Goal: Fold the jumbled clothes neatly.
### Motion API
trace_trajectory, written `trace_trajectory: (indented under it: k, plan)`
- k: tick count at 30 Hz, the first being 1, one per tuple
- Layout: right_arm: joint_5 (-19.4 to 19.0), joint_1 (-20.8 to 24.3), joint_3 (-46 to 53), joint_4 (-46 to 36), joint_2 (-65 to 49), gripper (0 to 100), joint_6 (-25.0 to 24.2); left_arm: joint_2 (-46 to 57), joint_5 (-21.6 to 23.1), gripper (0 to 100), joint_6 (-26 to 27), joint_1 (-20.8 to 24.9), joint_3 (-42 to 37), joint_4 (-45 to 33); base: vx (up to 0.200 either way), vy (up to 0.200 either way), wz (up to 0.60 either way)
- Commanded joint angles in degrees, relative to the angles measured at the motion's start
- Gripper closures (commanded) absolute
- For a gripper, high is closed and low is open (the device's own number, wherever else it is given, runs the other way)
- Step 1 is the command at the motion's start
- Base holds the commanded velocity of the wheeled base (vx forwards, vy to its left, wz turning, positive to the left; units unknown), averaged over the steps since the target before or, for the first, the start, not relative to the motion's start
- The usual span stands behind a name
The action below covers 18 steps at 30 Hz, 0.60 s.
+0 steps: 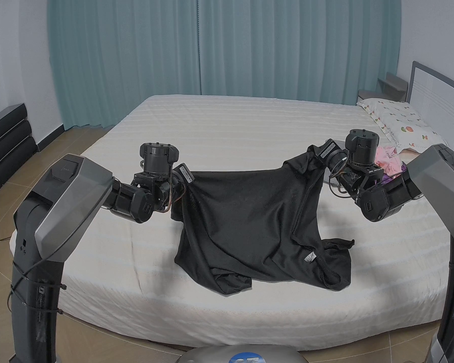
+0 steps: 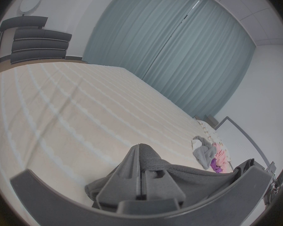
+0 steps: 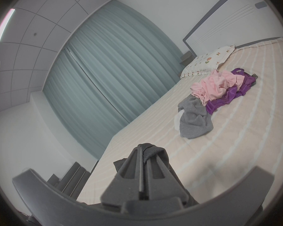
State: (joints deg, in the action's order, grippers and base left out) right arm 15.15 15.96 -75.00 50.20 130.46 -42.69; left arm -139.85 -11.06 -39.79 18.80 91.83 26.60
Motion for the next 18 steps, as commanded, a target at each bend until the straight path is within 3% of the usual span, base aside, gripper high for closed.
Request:
trace_trajectory:
  k: [1, 9, 10, 18]
  plan:
    - [1.7, -1.4, -5.0, 0.1, 4.0, 100, 0.1, -4.7, 0.0, 100, -1.0, -0.3, 5.2, -0.3, 0.0, 0.0, 0.0]
    - [1.9, -1.1, -10.4, 0.1, 13.3, 100, 1.0, -10.9, 0.0, 100, -1.3, -0.3, 10.7, -0.7, 0.0, 0.0, 0.0]
    - [1.8, -1.1, -11.0, 0.0, 14.5, 0, 1.5, -11.4, 0.0, 0, -1.3, -0.3, 11.0, -0.7, 0.0, 0.0, 0.0]
    - [1.6, -2.3, -9.6, 1.8, 17.1, 0, 3.6, -12.8, -1.8, 0, -1.3, -0.8, 10.2, -1.4, 0.0, 0.0, 0.0]
